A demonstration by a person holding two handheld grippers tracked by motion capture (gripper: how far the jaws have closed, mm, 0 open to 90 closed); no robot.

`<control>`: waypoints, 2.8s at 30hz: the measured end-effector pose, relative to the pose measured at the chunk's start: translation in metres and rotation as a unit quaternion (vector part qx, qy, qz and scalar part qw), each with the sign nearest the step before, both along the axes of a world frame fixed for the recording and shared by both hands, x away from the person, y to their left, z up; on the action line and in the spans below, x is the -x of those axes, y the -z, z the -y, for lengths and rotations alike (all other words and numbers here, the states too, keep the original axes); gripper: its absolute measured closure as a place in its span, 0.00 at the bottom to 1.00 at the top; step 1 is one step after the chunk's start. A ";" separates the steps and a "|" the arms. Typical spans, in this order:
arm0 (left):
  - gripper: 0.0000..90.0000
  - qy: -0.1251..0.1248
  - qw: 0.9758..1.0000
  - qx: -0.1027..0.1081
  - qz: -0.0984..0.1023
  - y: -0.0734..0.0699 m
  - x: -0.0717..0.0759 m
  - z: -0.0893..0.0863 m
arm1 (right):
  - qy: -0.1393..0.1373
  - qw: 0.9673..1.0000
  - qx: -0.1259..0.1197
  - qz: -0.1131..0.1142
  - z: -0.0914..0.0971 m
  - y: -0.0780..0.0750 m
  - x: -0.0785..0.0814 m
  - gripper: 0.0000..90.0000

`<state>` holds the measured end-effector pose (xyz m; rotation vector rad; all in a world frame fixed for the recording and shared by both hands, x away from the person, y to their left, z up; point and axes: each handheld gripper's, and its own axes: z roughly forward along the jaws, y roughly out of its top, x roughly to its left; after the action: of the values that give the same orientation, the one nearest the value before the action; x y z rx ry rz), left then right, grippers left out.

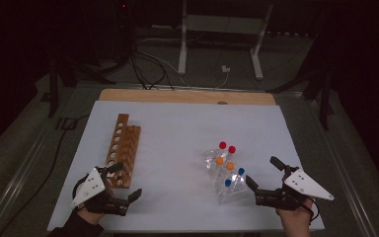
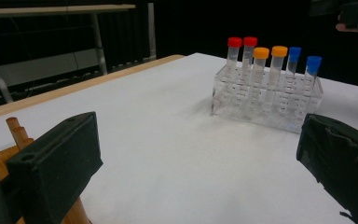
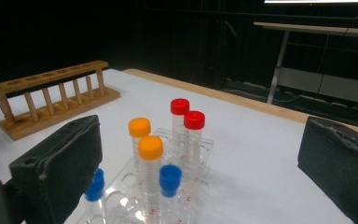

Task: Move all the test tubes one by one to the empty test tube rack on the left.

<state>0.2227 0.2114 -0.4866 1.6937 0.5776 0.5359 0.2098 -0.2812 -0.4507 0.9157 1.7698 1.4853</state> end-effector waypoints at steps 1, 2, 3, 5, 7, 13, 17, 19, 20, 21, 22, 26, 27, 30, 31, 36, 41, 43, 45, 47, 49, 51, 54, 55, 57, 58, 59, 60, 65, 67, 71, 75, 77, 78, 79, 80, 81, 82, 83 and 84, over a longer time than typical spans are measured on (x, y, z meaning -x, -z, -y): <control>0.01 0.001 1.000 -0.001 0.000 0.000 0.000 0.000 | -0.001 1.000 0.006 -0.009 -0.003 -0.002 0.000 0.00; 0.01 0.000 1.000 -0.001 0.000 0.000 0.000 0.000 | -0.002 1.000 0.003 -0.010 -0.003 -0.002 0.000 0.00; 0.01 0.000 1.000 0.001 0.000 0.000 0.000 0.000 | -0.006 1.000 0.002 -0.016 -0.005 -0.003 0.000 0.00; 0.01 0.000 1.000 0.001 0.001 0.000 0.000 0.000 | -0.021 0.999 -0.002 -0.026 -0.008 -0.003 0.000 0.00; 0.01 0.001 1.000 0.001 0.000 0.000 0.000 -0.001 | -0.029 0.999 -0.004 -0.026 -0.013 -0.004 0.001 0.00; 0.01 0.001 1.000 0.002 0.000 0.000 0.000 -0.001 | -0.079 0.996 -0.018 -0.029 -0.026 -0.008 0.003 0.00; 0.01 0.000 1.000 0.003 0.001 0.000 0.000 -0.001 | -0.111 0.993 -0.023 -0.038 -0.033 -0.008 0.004 0.00; 0.01 0.002 1.000 0.004 0.001 -0.001 0.000 -0.001 | -0.121 0.992 -0.018 -0.040 -0.037 -0.007 0.005 0.00; 0.01 0.001 1.000 0.003 0.001 -0.001 0.000 -0.001 | -0.126 0.991 -0.016 -0.043 -0.038 -0.006 0.005 0.00; 0.01 0.001 1.000 0.004 0.001 -0.001 0.000 -0.001 | -0.130 0.990 -0.015 -0.045 -0.040 -0.006 0.005 0.00; 0.01 0.001 1.000 0.004 0.001 -0.001 0.000 -0.001 | -0.133 0.990 -0.013 -0.047 -0.041 -0.005 0.006 0.00; 0.01 0.001 1.000 0.006 0.000 -0.001 0.000 -0.002 | -0.144 0.988 -0.006 -0.061 -0.043 -0.002 0.006 0.00; 0.01 0.001 1.000 0.006 0.000 -0.001 0.000 -0.002 | -0.148 0.987 -0.003 -0.065 -0.043 -0.001 0.006 0.00; 0.01 0.002 1.000 0.006 0.000 -0.001 0.000 -0.002 | -0.158 0.984 0.007 -0.082 -0.045 0.002 0.006 0.00; 0.01 0.002 1.000 0.006 -0.001 -0.001 0.000 -0.002 | -0.161 0.983 0.010 -0.087 -0.046 0.003 0.006 0.00; 0.01 0.002 1.000 0.006 0.000 -0.001 0.000 -0.002 | -0.170 0.979 0.023 -0.111 -0.048 0.007 0.006 0.09; 0.01 0.003 1.000 0.006 0.000 -0.001 0.000 -0.002 | -0.162 0.976 0.036 -0.139 -0.047 0.011 0.005 0.20; 0.01 0.003 1.000 0.006 -0.001 0.000 0.000 -0.002 | -0.158 0.975 0.041 -0.151 -0.047 0.013 0.003 0.23; 0.01 0.003 1.000 0.006 0.000 -0.001 0.000 -0.002 | -0.149 0.974 0.045 -0.165 -0.046 0.014 0.002 0.28; 0.01 0.003 1.000 0.006 0.000 -0.001 0.000 -0.002 | -0.141 0.973 0.050 -0.177 -0.046 0.015 0.000 0.34; 0.01 0.003 1.000 0.005 0.000 -0.001 0.000 -0.002 | -0.137 0.972 0.054 -0.183 -0.046 0.016 -0.001 0.36; 0.01 0.004 1.000 0.005 0.001 -0.001 0.000 -0.002 | -0.125 0.969 0.065 -0.204 -0.046 0.018 -0.003 0.47; 0.01 0.004 1.000 0.006 0.000 -0.001 0.000 -0.002 | -0.115 0.966 0.074 -0.217 -0.046 0.019 -0.006 0.57; 0.01 0.004 1.000 0.005 0.000 -0.001 0.000 -0.002 | -0.112 0.966 0.075 -0.221 -0.046 0.019 -0.007 0.60; 0.01 0.004 1.000 0.005 0.000 0.000 0.000 -0.001 | -0.108 0.964 0.079 -0.230 -0.046 0.020 -0.008 0.63; 0.01 0.004 1.000 0.004 0.000 -0.001 0.000 -0.001 | -0.106 0.963 0.081 -0.234 -0.047 0.020 -0.009 0.66; 0.01 0.004 1.000 0.005 0.000 0.000 0.000 -0.001 | -0.107 0.962 0.083 -0.238 -0.047 0.021 -0.009 0.67; 0.01 0.004 1.000 0.005 0.000 0.000 0.000 -0.001 | -0.106 0.961 0.082 -0.240 -0.048 0.022 -0.010 0.68; 0.01 0.004 1.000 0.005 0.000 0.000 0.000 -0.002 | -0.104 0.960 0.084 -0.247 -0.051 0.023 -0.013 0.73; 0.01 0.004 1.000 0.005 0.000 0.000 0.000 -0.001 | -0.106 0.960 0.084 -0.247 -0.052 0.024 -0.015 0.74; 0.01 0.004 1.000 0.005 0.000 0.000 0.000 -0.002 | -0.107 0.960 0.092 -0.244 -0.055 0.024 -0.015 0.82; 0.01 0.004 1.000 0.005 0.000 0.000 0.000 -0.001 | -0.101 0.960 0.109 -0.236 -0.055 0.022 -0.014 0.85; 0.01 0.004 1.000 0.004 -0.001 0.000 0.000 -0.001 | -0.100 0.961 0.117 -0.230 -0.055 0.022 -0.014 0.85; 0.01 0.004 1.000 0.003 -0.001 0.000 0.001 -0.001 | -0.099 0.961 0.120 -0.230 -0.056 0.022 -0.013 0.85; 0.01 0.004 1.000 0.004 -0.001 0.000 0.001 -0.001 | -0.099 0.961 0.120 -0.230 -0.056 0.022 -0.013 0.85; 0.01 0.005 1.000 0.004 -0.002 -0.001 0.001 -0.001 | -0.099 0.960 0.120 -0.232 -0.056 0.021 -0.013 0.85; 0.01 0.005 1.000 0.004 -0.001 -0.001 0.001 -0.001 | -0.099 0.960 0.119 -0.232 -0.056 0.021 -0.013 0.85; 0.01 0.005 1.000 0.004 -0.001 -0.001 0.001 -0.001 | -0.098 0.960 0.119 -0.233 -0.056 0.021 -0.013 0.85; 0.01 0.006 1.000 0.004 -0.002 -0.001 0.001 -0.001 | -0.098 0.960 0.119 -0.233 -0.056 0.021 -0.013 0.85; 0.01 0.006 1.000 0.004 -0.002 -0.001 0.001 -0.001 | -0.097 0.961 0.118 -0.232 -0.056 0.021 -0.013 0.85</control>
<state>0.2220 0.2124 -0.4861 1.6889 0.5723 0.5217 0.2230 -0.2250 -0.4717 1.0487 2.3793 1.1960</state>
